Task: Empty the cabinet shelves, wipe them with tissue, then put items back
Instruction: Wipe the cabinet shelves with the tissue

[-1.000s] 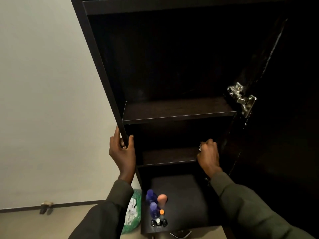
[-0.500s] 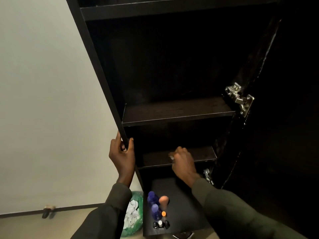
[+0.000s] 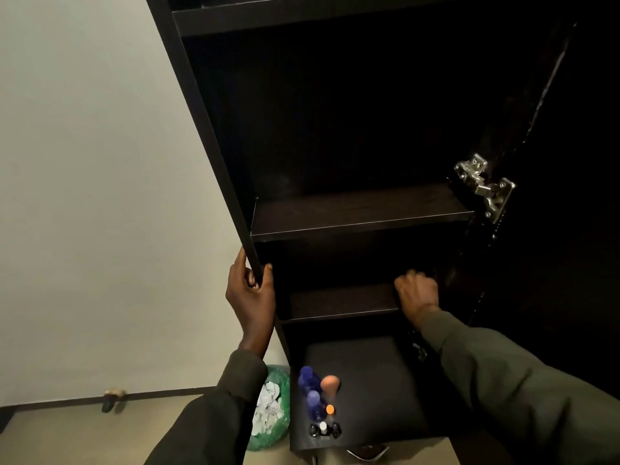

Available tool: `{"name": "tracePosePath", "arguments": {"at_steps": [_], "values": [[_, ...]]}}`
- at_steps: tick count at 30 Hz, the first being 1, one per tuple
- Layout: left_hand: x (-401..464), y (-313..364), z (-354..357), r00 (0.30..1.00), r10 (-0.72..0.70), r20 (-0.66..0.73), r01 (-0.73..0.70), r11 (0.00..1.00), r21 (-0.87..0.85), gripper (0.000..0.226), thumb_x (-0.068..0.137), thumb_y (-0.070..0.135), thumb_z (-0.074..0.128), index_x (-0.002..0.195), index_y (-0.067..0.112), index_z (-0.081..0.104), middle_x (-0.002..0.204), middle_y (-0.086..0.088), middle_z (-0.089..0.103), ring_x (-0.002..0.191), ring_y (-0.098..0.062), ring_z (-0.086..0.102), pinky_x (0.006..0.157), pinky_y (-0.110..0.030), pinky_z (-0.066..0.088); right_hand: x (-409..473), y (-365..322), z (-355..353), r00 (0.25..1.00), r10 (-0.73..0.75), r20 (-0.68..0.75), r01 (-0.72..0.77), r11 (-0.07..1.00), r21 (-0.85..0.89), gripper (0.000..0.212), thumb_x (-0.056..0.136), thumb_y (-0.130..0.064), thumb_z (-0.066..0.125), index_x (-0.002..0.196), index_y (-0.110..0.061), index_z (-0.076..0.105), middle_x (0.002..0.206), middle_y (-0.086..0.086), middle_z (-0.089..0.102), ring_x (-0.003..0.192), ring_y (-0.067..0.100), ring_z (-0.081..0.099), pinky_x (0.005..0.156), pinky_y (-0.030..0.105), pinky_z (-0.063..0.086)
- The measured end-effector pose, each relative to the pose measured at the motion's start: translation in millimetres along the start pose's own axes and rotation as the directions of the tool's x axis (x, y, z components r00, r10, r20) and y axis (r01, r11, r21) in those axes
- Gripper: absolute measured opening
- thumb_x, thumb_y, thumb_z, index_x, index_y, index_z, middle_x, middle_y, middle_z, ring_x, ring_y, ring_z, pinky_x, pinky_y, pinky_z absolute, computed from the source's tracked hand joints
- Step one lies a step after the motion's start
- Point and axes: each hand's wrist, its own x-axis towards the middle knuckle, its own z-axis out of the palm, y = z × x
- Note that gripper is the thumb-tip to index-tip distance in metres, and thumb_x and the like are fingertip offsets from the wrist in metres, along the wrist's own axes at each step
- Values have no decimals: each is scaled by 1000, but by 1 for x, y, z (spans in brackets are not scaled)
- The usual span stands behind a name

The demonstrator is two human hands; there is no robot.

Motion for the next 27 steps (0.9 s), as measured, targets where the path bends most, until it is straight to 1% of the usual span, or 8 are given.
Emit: {"name": "tracePosePath", "arguments": {"at_steps": [4, 7, 9, 11, 15, 18, 21, 27], "values": [[-1, -2, -1, 1000, 8, 11, -8, 1000, -5, 51, 89, 15, 71, 137, 19, 54, 85, -2, 56, 65, -10, 45, 61, -9, 42, -1, 0, -6, 999, 19, 46, -15, 996, -84, 28, 98, -14, 47, 123, -20, 58, 121, 4, 59, 105, 19, 62, 68, 28, 52], [-1, -2, -1, 1000, 23, 19, -23, 1000, 6, 49, 89, 14, 71, 135, 19, 56, 79, 1, 50, 62, -9, 41, 59, -9, 38, -3, -5, -5, 997, 51, 65, -43, 992, -115, 28, 99, -11, 44, 124, -15, 56, 122, 6, 57, 108, 19, 60, 76, 26, 54], [0, -4, -2, 1000, 18, 11, -18, 1000, 4, 50, 89, 15, 71, 136, 20, 55, 82, 0, 53, 64, -9, 44, 60, -9, 40, -7, -10, -3, 995, 83, 52, -80, 995, -56, 28, 97, -12, 45, 125, -13, 52, 121, 8, 54, 108, 21, 58, 78, 27, 55], [-1, -4, -1, 1000, 2, -4, -2, 1000, -6, 51, 89, 15, 70, 136, 21, 54, 85, -1, 55, 66, -8, 47, 62, -8, 42, -11, -13, 2, 995, 92, 27, -92, 996, 12, 32, 93, -16, 54, 124, -12, 49, 119, 9, 52, 107, 22, 57, 76, 29, 57], [-4, 1, 1, 1000, 21, 9, -21, 1000, -15, 49, 89, 12, 70, 136, 20, 55, 84, -2, 54, 64, -8, 44, 60, -10, 40, -14, -11, -6, 1000, -18, 24, 13, 978, 210, 45, 84, -23, 64, 125, -13, 47, 120, 9, 56, 109, 27, 61, 77, 35, 54], [-2, 2, 0, 1000, 19, 13, -19, 1000, -19, 49, 89, 11, 70, 135, 19, 55, 89, -3, 57, 65, -6, 46, 61, -8, 41, -8, 0, -18, 999, 4, -36, 2, 987, 158, 34, 90, -20, 58, 124, -17, 52, 122, 5, 58, 112, 24, 59, 79, 33, 52], [-3, 1, -1, 1000, 8, 8, -7, 1000, -12, 50, 89, 12, 70, 136, 20, 54, 95, -8, 61, 69, -2, 49, 62, -6, 42, -8, 11, -13, 1000, 21, 4, -21, 997, 77, 29, 94, -14, 51, 121, -22, 59, 120, 2, 61, 110, 22, 59, 79, 30, 52], [-1, 3, -2, 999, 18, 30, -18, 1000, -7, 49, 89, 11, 70, 135, 17, 55, 92, -8, 60, 67, -6, 46, 63, -6, 41, -16, -3, 0, 999, 43, -22, -37, 970, 241, 28, 90, -7, 51, 115, -12, 63, 119, 14, 55, 105, 28, 59, 80, 33, 54]]}}
